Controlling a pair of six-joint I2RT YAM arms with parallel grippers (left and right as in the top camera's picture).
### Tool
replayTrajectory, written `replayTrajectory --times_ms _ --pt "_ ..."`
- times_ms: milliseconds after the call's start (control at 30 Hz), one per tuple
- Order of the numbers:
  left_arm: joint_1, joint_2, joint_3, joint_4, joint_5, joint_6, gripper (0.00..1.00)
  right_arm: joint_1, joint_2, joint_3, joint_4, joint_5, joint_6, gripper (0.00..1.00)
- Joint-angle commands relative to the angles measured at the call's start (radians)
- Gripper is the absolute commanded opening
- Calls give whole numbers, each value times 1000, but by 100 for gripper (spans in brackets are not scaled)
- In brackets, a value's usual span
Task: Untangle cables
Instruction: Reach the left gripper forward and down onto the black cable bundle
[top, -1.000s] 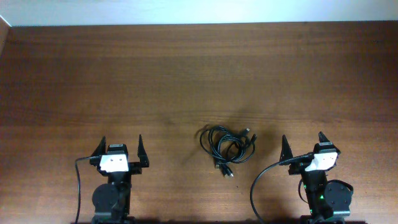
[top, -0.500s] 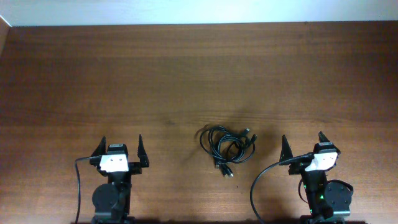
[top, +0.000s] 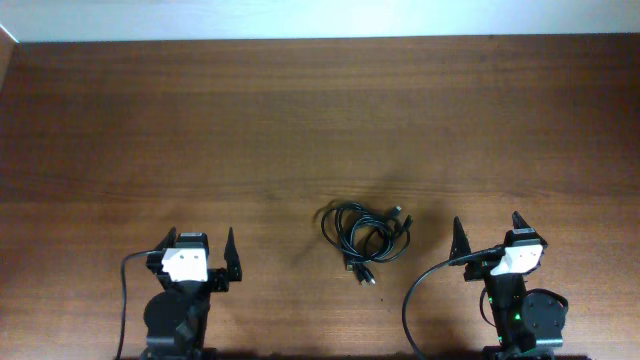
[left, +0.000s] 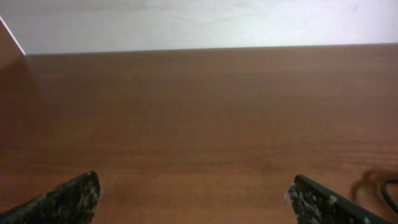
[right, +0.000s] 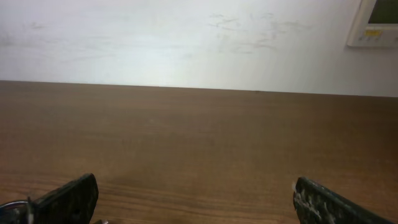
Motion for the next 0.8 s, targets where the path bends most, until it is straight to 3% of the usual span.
replayTrajectory --times_ms 0,467,767 --pt "3 -4 116 -72 50 -13 99 10 -6 -5 -5 1 2 99" --pt "3 153 407 -341 187 -17 99 10 -6 -5 -5 1 2 99" --pt "3 502 711 -514 198 -24 98 10 -6 -5 -5 1 2 99"
